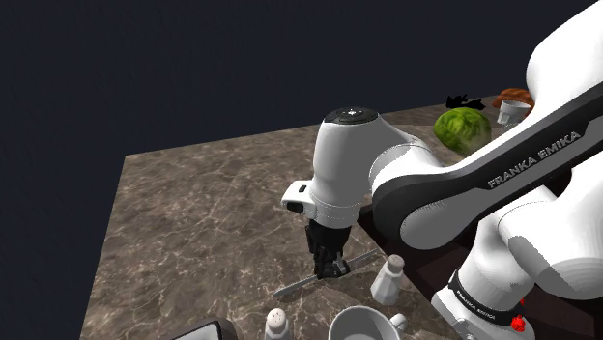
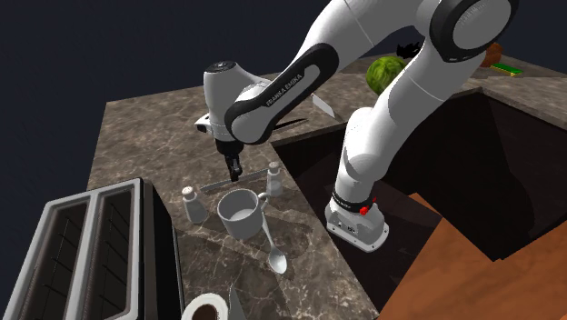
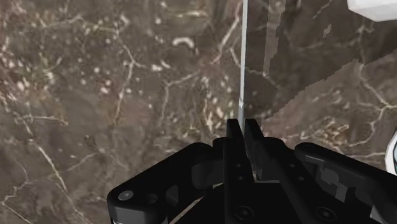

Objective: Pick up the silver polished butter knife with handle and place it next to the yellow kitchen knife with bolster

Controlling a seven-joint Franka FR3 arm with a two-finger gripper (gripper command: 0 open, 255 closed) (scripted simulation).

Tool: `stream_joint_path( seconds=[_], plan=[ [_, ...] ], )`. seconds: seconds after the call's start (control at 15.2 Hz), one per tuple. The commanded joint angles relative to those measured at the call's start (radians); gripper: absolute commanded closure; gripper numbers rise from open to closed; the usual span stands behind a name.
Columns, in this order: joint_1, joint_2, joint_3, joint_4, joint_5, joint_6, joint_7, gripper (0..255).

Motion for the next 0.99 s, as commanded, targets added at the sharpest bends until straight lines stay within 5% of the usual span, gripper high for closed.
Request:
stream_joint_path(
  seconds=[0.0,0.92],
  plan=[
    [0.000,0.000,0.000,0.000,0.000,0.000,0.000,255],
    [-0.002,-0.115,-0.022,0.104,-0.013,-0.218,0.003,255]
  ],
)
